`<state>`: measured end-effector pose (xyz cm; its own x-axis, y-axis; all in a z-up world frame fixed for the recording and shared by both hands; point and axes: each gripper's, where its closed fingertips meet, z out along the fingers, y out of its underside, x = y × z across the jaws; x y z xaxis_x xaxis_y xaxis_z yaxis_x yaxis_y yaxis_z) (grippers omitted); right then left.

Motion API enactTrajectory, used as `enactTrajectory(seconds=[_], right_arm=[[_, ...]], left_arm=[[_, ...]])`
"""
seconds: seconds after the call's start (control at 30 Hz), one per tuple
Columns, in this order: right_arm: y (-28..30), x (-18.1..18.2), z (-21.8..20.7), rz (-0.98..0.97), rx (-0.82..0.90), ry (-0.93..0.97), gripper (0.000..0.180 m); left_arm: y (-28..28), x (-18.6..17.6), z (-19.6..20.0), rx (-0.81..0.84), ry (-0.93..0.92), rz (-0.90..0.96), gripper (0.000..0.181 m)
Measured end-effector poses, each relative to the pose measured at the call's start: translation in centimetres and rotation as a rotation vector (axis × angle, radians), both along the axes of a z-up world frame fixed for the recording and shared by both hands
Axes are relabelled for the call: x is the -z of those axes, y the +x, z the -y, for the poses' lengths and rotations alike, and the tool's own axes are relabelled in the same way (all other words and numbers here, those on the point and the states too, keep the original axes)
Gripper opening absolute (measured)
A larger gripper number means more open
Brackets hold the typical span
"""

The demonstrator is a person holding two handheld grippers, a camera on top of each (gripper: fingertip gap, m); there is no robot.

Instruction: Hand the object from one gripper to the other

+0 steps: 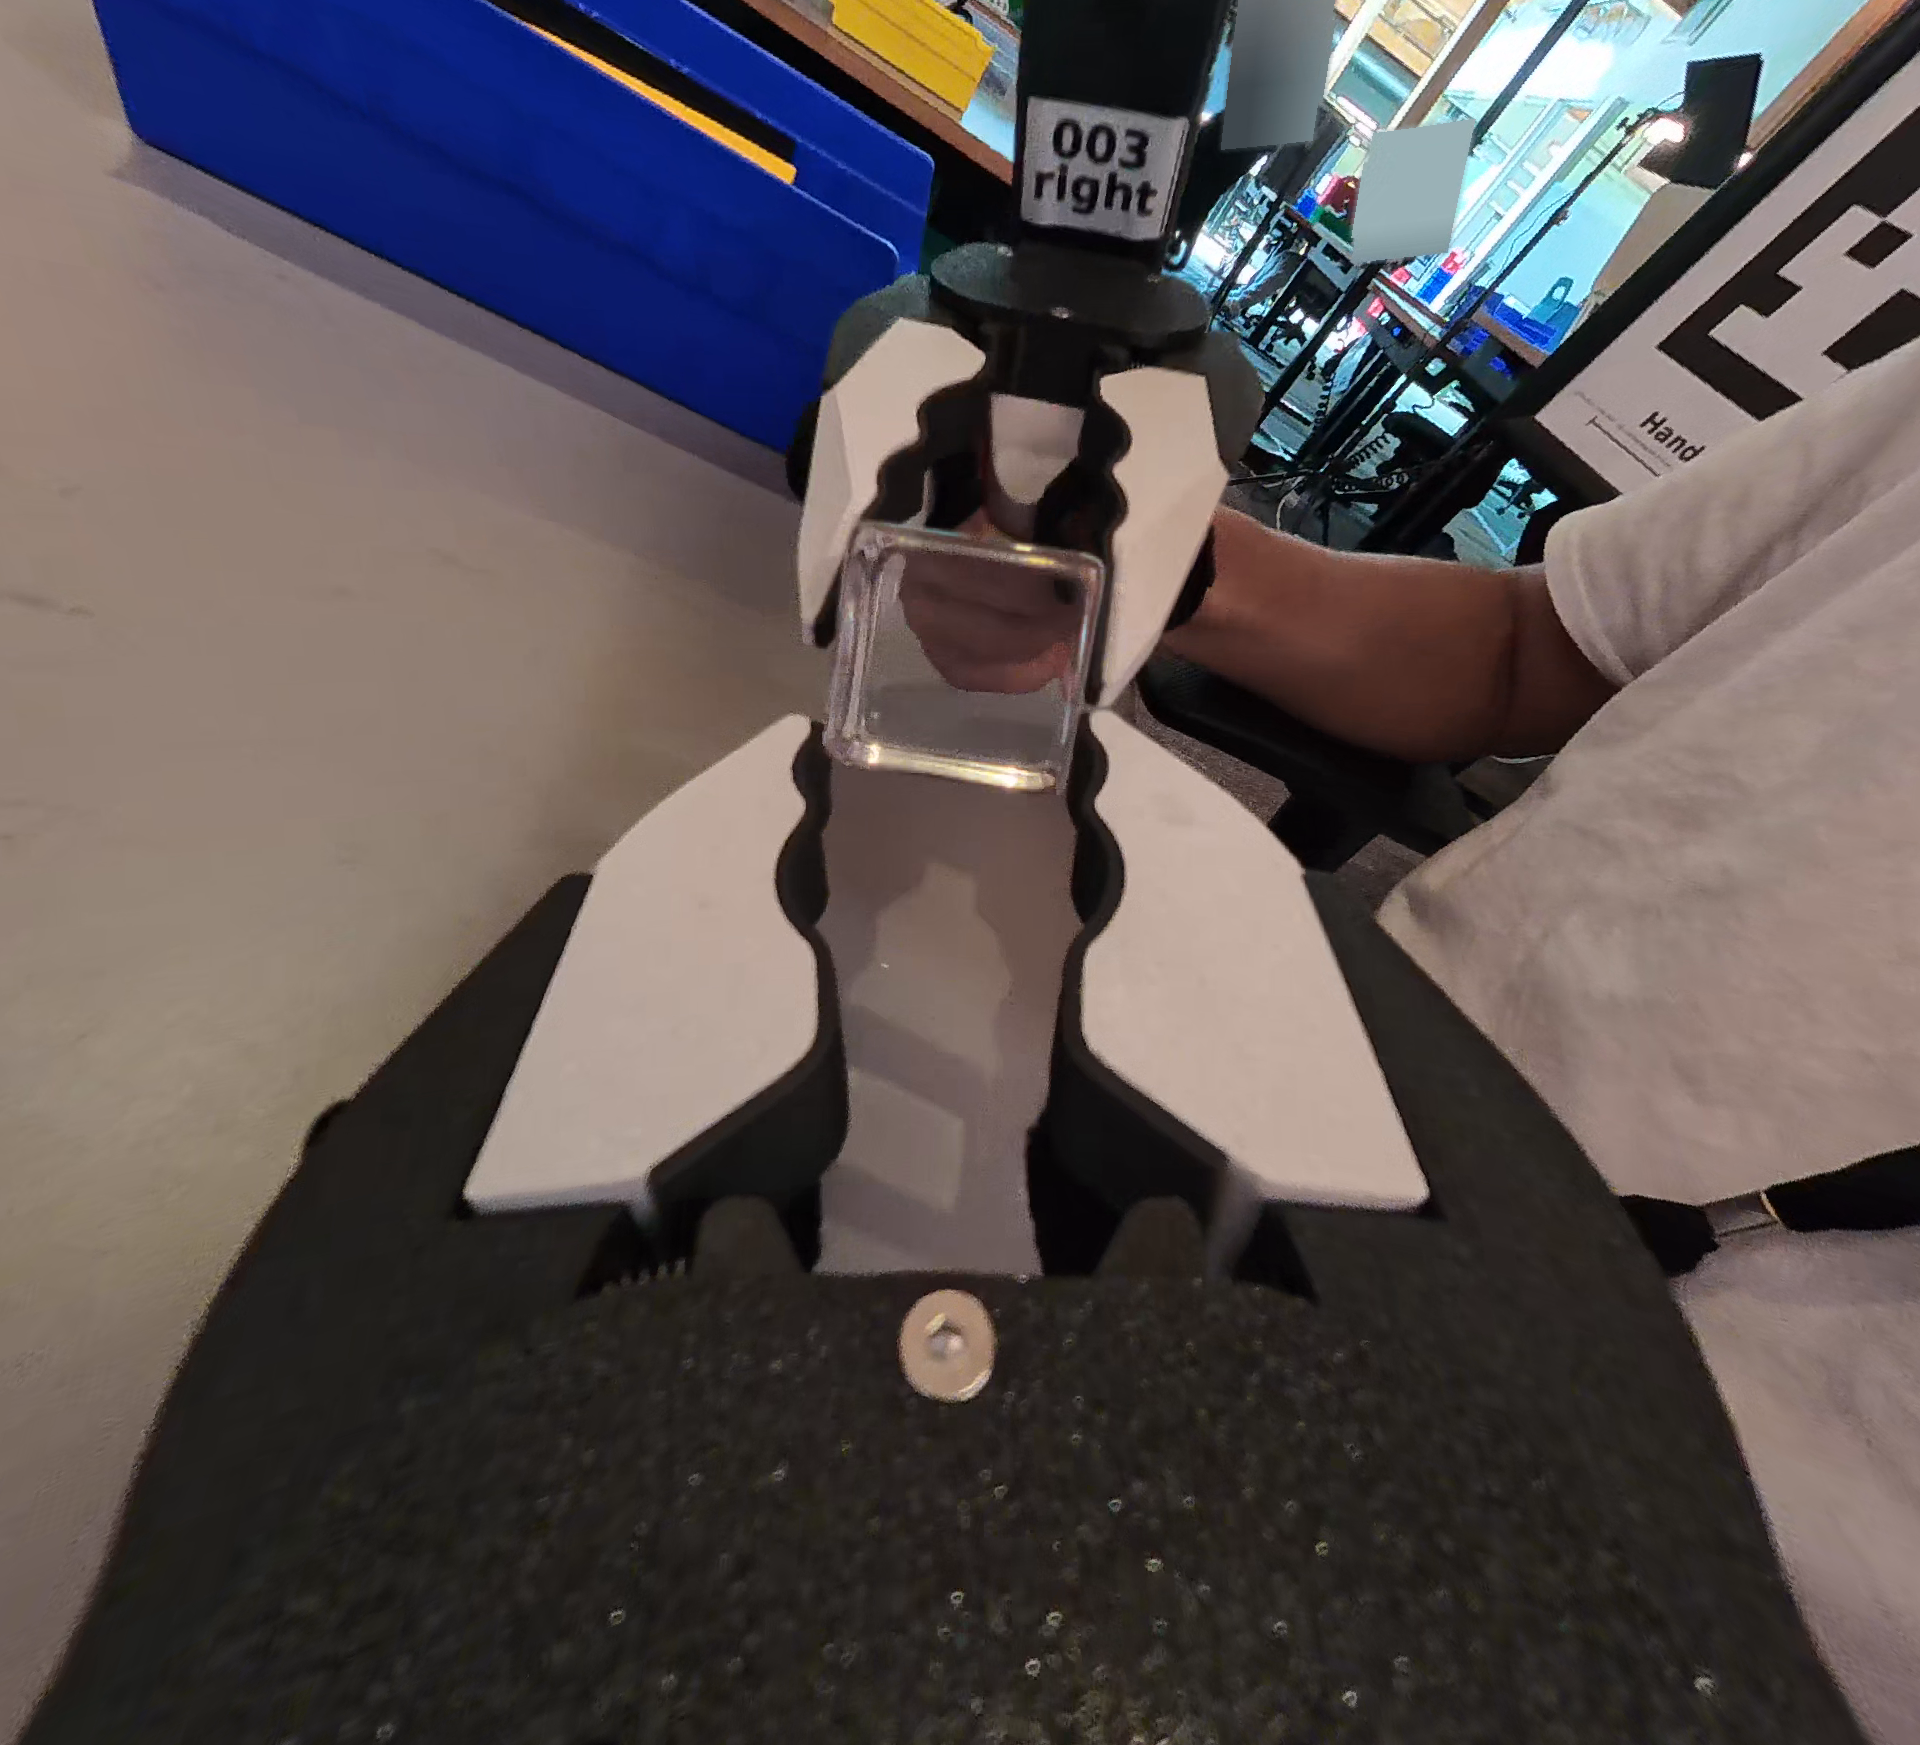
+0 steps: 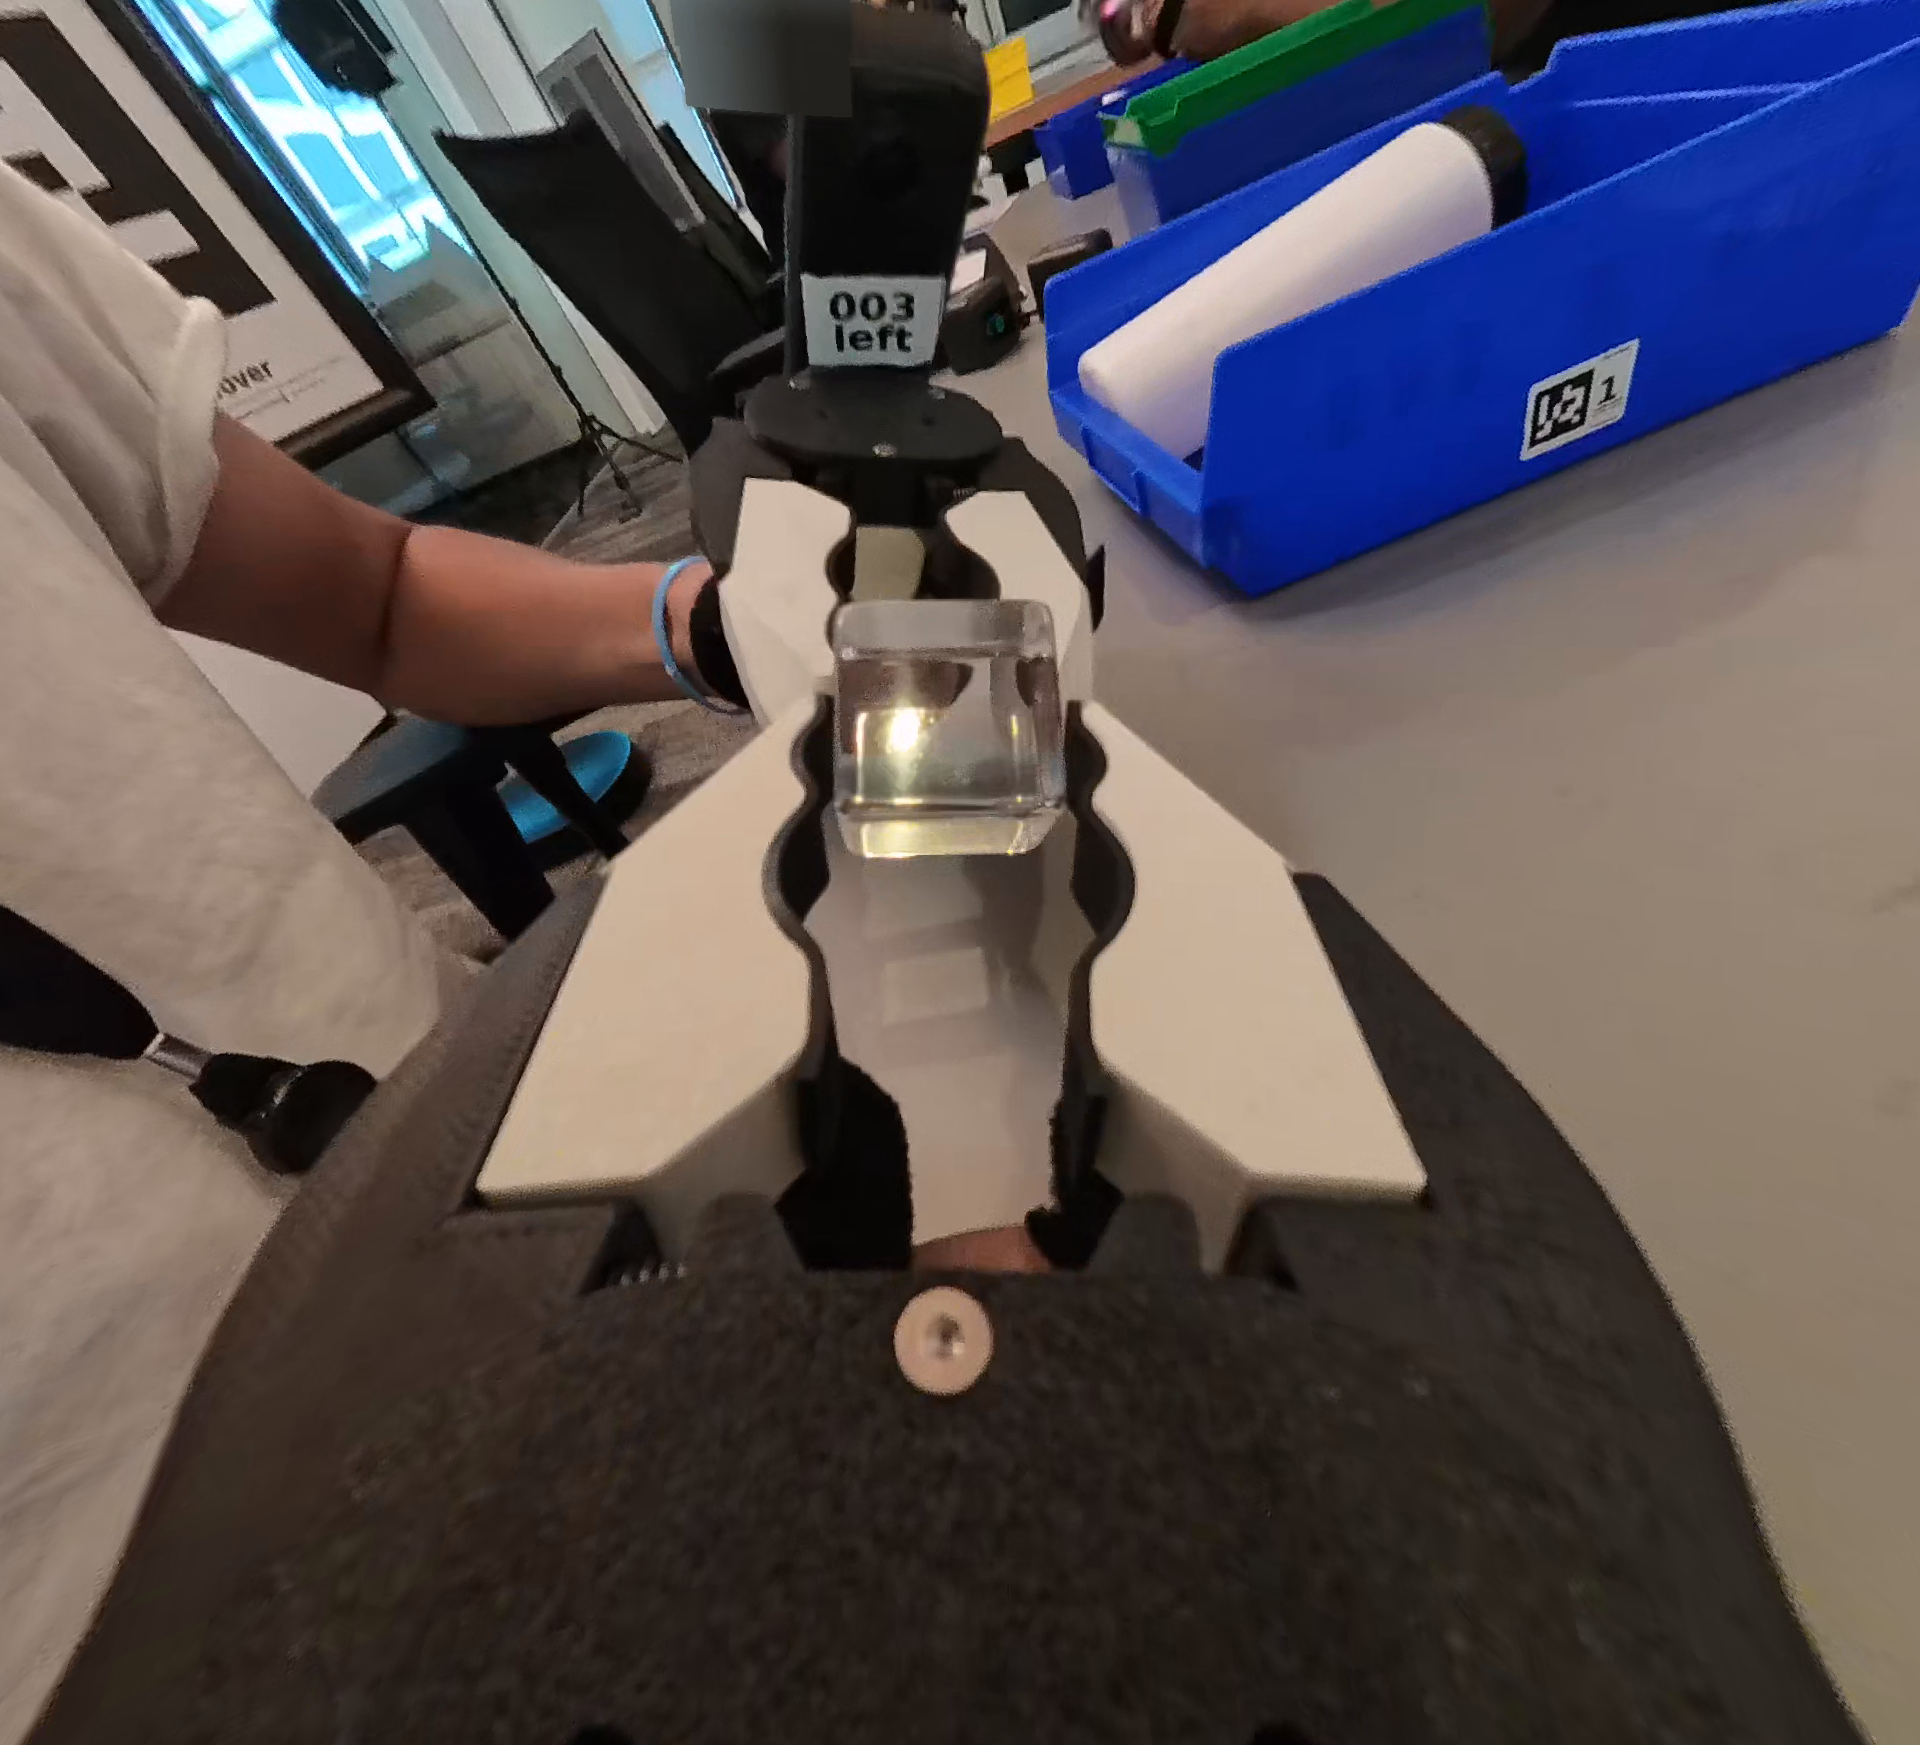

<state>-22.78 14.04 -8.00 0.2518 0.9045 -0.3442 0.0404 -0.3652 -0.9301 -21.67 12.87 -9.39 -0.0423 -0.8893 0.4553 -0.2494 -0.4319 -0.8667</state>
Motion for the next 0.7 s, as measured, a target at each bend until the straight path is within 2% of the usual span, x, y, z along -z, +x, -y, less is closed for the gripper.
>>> enactTrajectory(seconds=[0.13,0.3,0.37,0.53,0.6,0.7], right_arm=[[0.0,0.7,-0.3,0.063,0.024,0.040,0.043],[1.3,3.4,-2.2,0.318,0.158,0.202,0.044],[1.2,4.1,-2.4,0.359,0.165,0.207,0.044],[0.4,3.1,-2.0,0.145,0.103,-0.054,0.044],[0.4,2.0,-2.0,-0.004,0.069,-0.203,0.044],[0.7,0.9,-2.6,-0.223,0.047,-0.452,0.043]], left_arm=[[-0.2,0.6,-0.3,-0.018,0.031,-0.014,0.043],[-1.3,-0.6,-3.2,-0.171,0.031,0.052,0.063],[-1.7,-0.9,-4.1,-0.222,0.101,0.055,0.068],[-1.5,-0.7,-2.3,-0.109,0.338,0.045,0.077],[-1.3,-1.3,-1.5,-0.074,0.356,0.109,0.082],[-1.2,-1.5,-1.0,-0.044,0.384,0.137,0.078]])
